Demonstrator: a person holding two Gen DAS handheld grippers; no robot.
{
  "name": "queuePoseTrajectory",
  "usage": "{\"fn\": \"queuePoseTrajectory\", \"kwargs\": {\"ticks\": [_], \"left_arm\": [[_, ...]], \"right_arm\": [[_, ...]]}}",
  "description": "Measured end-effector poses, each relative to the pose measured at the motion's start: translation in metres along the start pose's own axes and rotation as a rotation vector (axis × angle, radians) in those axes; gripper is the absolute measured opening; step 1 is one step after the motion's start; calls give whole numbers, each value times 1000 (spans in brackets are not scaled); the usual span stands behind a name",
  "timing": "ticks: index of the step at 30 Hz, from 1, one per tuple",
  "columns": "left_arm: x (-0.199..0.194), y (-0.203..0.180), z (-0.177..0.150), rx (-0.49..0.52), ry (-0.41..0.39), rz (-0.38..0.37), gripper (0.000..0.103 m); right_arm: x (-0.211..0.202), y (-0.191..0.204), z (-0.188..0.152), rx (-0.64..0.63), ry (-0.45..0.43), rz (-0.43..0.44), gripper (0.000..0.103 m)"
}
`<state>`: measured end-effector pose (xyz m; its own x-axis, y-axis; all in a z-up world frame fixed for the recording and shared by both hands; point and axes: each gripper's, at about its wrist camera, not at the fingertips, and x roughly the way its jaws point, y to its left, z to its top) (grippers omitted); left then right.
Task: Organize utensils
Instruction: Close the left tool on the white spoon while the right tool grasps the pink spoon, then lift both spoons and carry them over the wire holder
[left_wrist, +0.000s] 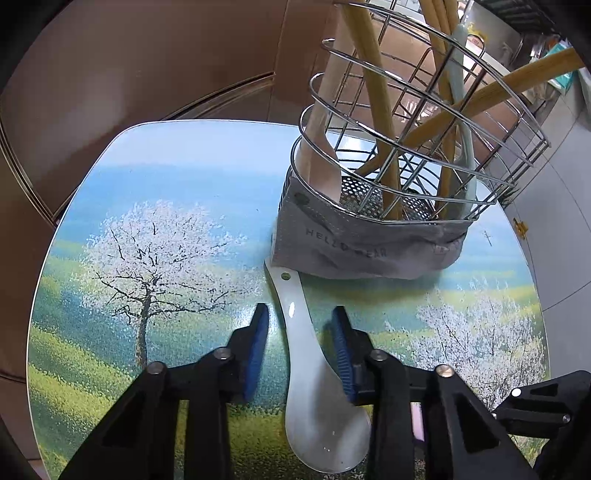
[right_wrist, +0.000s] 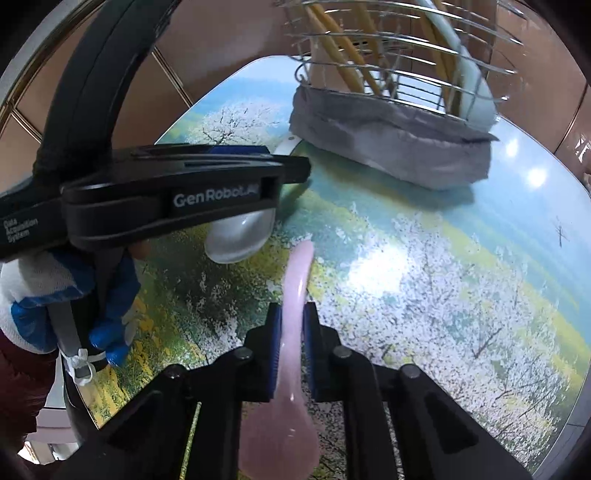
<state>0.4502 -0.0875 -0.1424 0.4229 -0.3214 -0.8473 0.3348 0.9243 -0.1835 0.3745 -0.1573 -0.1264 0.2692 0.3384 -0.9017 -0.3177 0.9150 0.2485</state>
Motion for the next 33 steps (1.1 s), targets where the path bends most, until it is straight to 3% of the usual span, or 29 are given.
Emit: {"fn": "queuePoseTrajectory", "kwargs": {"ticks": [2, 7, 13, 22, 28, 33], "left_arm": [[2, 1, -1, -2, 9, -12, 17], [-3, 2, -12, -7, 4, -30, 13], [-20, -5, -33, 2, -60, -31, 13], [-79, -23, -64, 62, -234, 8, 13], [-101, -32, -60, 84, -293, 3, 13], [-135, -29, -49, 70, -365, -53, 13]], "right_arm": [[-5, -3, -3, 8, -14, 11, 10], [-21, -8, -11, 14, -54, 20, 10], [-46, -18, -25, 27, -131, 47, 10], [-68, -28, -46, 60, -208, 54, 9], [-90, -30, -58, 84, -254, 48, 9], [-122, -24, -54, 71, -339, 17, 9]]}}
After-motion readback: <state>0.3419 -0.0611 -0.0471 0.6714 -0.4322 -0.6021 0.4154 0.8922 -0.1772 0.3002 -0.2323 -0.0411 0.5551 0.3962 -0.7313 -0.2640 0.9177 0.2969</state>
